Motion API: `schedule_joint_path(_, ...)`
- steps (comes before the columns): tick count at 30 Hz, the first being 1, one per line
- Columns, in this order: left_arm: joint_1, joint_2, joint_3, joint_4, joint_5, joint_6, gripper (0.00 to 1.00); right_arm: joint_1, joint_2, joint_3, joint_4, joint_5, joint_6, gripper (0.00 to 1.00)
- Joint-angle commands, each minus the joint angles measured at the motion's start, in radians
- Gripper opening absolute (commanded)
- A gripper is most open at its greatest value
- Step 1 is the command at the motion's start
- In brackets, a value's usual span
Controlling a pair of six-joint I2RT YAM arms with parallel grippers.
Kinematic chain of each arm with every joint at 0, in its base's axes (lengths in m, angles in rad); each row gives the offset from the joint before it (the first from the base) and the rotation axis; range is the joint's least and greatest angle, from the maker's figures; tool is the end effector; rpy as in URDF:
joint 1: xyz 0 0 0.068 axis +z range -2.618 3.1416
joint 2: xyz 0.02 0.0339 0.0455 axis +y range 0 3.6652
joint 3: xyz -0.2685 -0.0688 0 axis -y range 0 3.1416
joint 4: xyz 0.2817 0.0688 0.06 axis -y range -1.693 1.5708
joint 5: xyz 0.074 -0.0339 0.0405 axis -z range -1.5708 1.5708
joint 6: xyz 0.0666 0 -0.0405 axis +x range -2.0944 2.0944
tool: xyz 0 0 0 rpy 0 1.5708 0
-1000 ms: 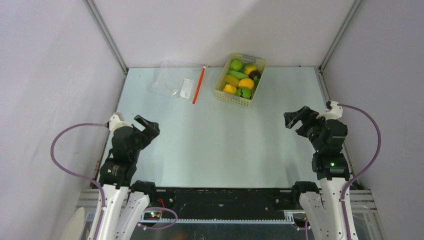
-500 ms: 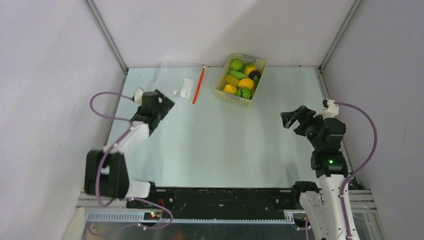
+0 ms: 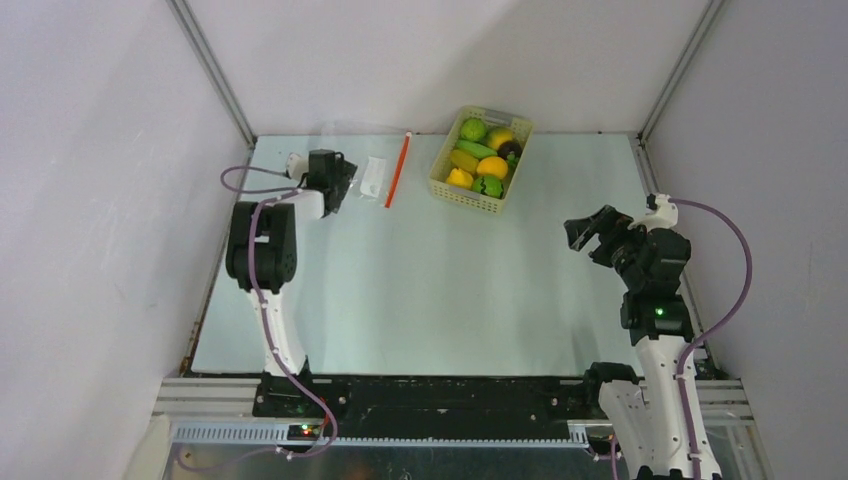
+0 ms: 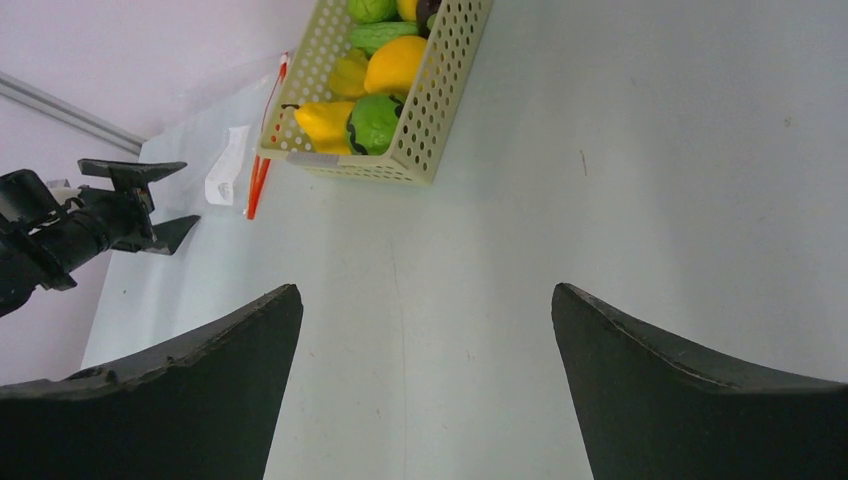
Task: Place the food in the zip-top bag and seal the zipper
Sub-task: Move the zipper food storage bag to the center of the board.
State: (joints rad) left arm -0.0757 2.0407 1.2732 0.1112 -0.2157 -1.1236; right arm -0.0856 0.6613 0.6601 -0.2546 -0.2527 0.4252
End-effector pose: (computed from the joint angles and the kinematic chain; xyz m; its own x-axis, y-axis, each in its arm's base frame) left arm 0.4958 -0.0233 0.1156 -0.1773 -0.8699 -0.4604 -0.5898 0.4684 -0.6579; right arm 0.2245 -0.0025 0.3030 -0.2949 0.4262 -0.8552 -0.0401 0.8887 0.4567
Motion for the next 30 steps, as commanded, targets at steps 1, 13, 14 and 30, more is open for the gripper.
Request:
schedule_joint_path(1, 0.006, 0.091, 0.112, 0.012, -0.018, -0.057, 0.86, -0.022, 0.0, 0.001, 0.048, -0.002, -0.005, 1.0)
schedule_joint_path(13, 0.001, -0.089, -0.071, 0.009, 0.055, -0.074, 0.0, 0.023, 0.205, 0.04, 0.142, 0.025, 0.013, 0.94)
schedule_joint_path(14, -0.003, -0.125, -0.185, 0.032, 0.06, -0.086, 0.0, 0.057, 0.268, 0.075, 0.157, 0.054, 0.012, 0.93)
schedule_joint_path(30, -0.352, -1.053, -0.826, -0.495, -0.273, -0.325, 0.27, 0.298, 1.149, 0.733, 0.113, 0.332, -0.058, 0.76)
